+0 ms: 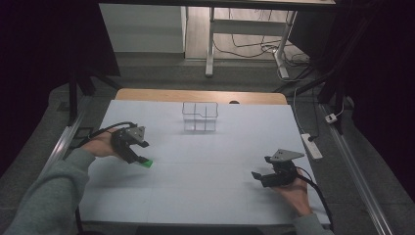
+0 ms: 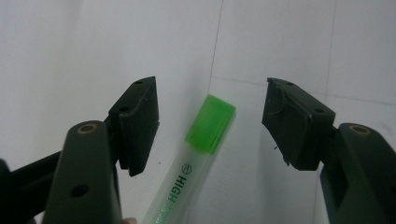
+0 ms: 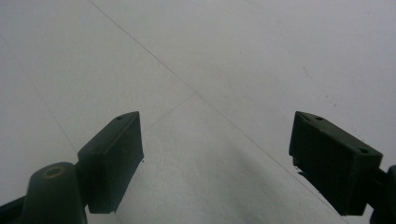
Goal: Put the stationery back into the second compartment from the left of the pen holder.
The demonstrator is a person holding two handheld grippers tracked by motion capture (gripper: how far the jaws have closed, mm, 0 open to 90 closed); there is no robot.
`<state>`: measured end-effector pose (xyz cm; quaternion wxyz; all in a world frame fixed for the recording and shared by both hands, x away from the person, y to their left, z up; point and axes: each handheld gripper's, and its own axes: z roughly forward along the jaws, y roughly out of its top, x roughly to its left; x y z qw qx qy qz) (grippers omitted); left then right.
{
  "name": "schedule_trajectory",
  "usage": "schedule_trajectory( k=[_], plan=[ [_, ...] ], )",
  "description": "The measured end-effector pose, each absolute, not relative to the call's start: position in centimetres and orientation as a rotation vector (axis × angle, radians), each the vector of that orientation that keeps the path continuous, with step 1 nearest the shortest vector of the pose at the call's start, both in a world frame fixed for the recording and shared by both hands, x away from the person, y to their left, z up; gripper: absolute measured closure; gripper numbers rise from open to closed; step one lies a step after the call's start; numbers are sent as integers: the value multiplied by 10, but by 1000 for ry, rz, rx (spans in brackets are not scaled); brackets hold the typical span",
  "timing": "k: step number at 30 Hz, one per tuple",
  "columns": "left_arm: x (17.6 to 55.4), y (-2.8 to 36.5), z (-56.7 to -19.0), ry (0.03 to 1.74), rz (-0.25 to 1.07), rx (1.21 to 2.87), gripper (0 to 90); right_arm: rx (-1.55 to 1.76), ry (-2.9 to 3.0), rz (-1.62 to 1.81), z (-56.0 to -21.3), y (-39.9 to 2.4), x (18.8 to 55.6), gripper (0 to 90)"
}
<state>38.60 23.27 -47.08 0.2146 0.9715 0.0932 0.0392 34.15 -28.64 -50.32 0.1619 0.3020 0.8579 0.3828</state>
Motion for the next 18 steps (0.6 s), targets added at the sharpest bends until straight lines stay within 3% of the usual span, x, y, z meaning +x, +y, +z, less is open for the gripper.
schedule_trajectory(
  k=[18],
  plan=[
    [395,222,-496,150,56,2794,363,865,2450,1080,-503,-286,341,171]
  ],
)
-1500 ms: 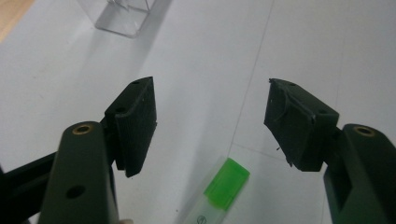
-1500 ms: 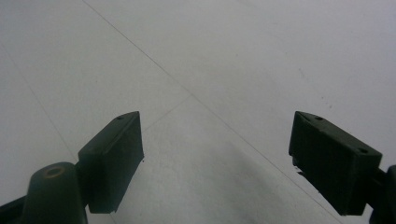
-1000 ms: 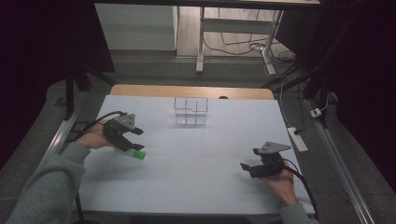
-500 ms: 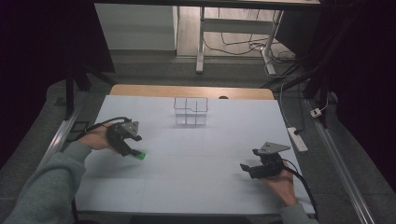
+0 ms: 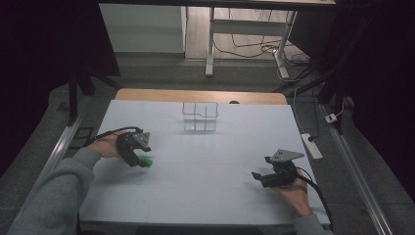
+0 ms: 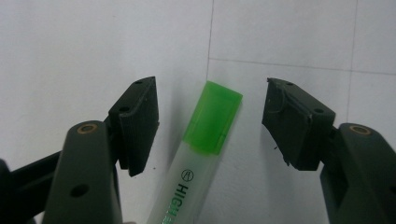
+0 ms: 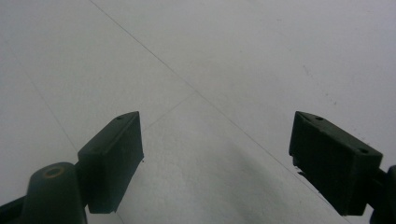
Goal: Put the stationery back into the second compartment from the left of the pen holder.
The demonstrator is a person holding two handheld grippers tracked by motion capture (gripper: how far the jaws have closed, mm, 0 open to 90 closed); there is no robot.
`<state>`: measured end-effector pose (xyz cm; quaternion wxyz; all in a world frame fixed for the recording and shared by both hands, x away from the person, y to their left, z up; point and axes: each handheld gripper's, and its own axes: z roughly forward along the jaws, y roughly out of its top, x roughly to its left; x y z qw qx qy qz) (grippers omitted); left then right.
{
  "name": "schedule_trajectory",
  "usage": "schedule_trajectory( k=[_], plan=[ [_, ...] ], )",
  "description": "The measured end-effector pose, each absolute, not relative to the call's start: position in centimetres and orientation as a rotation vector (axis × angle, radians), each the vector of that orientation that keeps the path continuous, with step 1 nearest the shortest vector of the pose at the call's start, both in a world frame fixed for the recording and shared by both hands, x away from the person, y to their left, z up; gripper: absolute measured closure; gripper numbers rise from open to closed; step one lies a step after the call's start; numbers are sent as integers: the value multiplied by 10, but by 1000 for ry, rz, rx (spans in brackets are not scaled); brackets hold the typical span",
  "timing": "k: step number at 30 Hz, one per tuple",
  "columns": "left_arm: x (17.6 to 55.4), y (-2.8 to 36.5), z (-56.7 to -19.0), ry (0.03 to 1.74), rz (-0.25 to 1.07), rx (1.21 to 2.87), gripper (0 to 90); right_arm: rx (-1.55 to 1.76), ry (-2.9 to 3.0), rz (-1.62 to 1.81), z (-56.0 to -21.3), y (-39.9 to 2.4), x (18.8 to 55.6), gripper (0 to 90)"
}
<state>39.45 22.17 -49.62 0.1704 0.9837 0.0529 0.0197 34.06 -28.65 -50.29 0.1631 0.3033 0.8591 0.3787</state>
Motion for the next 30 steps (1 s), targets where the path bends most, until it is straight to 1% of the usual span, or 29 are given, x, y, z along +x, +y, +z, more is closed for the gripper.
schedule_trajectory(
  k=[6,11,16,24,27,30],
  plan=[
    [396,217,-504,117,42,2843,379,868,2450,1081,-502,-287,340,170],
    [397,216,-509,89,33,2872,415,868,2451,1077,-503,-287,341,170],
    [398,217,-512,68,7,2875,477,867,2452,1078,-502,-287,340,170],
    [401,218,-511,8,3,2878,593,867,2450,1072,-502,-288,340,170],
    [403,218,-511,-4,1,2876,662,868,2450,1074,-502,-288,340,170],
    [402,217,-510,-27,17,2887,669,865,2451,1074,-502,-288,340,170]
  ],
)
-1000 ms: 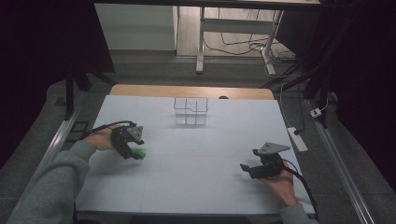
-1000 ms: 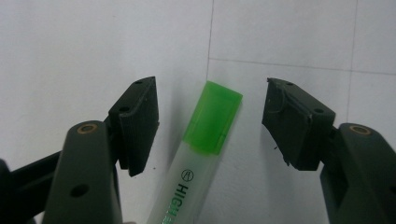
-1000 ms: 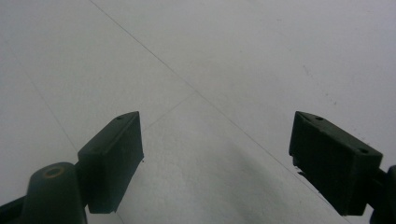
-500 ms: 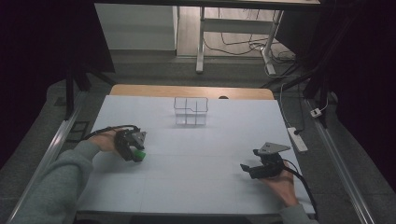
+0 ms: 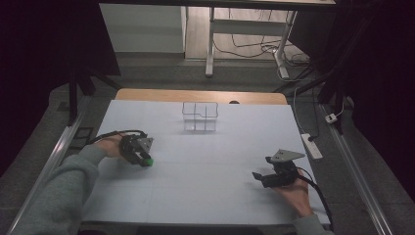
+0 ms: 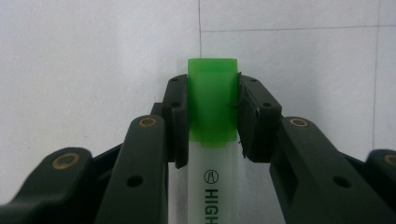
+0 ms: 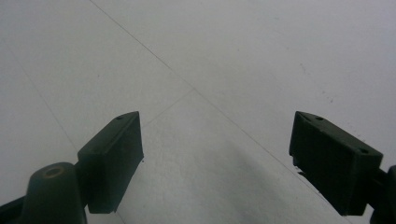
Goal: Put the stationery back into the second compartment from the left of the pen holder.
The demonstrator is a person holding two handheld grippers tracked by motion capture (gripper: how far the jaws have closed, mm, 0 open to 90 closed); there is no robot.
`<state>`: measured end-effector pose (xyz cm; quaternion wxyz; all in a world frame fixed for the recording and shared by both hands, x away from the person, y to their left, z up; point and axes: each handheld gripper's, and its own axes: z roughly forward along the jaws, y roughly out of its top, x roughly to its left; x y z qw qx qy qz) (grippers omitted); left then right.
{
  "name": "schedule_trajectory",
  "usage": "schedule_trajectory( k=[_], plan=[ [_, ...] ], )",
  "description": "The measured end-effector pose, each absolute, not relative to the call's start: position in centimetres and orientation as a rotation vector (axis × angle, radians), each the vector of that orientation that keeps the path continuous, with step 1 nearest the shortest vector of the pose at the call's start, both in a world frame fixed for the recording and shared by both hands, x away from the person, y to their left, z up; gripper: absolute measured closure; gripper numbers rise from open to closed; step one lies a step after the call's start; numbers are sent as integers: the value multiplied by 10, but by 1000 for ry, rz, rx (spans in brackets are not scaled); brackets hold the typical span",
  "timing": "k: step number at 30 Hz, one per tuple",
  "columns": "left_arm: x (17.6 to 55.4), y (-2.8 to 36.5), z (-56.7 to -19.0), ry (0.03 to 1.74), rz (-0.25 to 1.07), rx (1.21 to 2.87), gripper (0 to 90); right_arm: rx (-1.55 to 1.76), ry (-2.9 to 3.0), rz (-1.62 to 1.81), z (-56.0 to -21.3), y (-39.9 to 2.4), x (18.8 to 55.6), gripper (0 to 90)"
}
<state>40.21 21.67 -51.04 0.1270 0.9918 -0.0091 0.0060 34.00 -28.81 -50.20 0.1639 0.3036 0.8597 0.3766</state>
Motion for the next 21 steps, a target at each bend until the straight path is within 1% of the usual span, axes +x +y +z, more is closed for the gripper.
schedule_trajectory(
  k=[7,11,16,21],
  plan=[
    [399,215,-509,-48,55,2898,671,869,2450,1075,-502,-289,340,170],
    [401,221,-504,62,110,2854,671,873,2445,1077,-502,-289,339,170],
    [401,233,-488,186,151,2722,671,874,2443,1074,-502,-290,339,170],
    [400,242,-472,262,186,2633,671,875,2441,1075,-501,-291,339,170]
  ],
)
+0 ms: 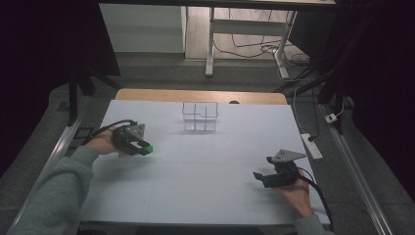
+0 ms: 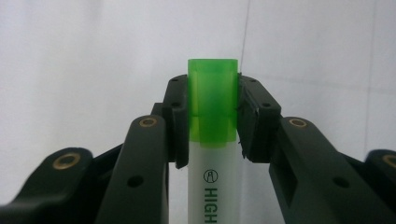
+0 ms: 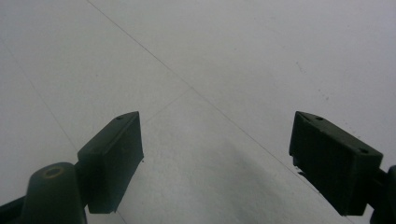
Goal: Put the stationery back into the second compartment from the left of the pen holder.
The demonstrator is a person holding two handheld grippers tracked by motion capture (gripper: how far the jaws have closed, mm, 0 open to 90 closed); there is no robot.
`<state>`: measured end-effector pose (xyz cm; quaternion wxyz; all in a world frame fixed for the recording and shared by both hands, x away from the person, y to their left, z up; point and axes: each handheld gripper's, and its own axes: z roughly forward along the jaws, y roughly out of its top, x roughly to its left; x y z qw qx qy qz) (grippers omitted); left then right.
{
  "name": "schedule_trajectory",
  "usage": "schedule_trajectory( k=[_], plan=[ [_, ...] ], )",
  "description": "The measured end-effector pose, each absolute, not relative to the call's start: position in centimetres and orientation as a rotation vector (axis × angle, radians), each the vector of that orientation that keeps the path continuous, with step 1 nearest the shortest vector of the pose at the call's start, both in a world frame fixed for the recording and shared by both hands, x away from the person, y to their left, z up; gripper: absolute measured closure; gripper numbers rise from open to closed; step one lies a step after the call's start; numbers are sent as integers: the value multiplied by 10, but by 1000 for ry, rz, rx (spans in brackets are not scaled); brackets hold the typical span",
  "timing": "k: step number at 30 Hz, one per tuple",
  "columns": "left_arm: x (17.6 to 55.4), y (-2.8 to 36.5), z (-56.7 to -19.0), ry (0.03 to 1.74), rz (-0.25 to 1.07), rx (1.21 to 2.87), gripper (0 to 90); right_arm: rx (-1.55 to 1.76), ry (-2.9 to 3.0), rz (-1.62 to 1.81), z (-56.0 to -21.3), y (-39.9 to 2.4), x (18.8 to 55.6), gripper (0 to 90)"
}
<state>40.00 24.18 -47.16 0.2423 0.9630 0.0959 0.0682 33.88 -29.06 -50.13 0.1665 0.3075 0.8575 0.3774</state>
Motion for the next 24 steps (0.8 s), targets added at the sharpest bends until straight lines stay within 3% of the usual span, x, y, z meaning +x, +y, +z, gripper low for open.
schedule_trajectory(
  k=[24],
  plan=[
    [401,239,-443,561,343,2291,669,881,2430,1089,-500,-291,339,170]
  ],
)
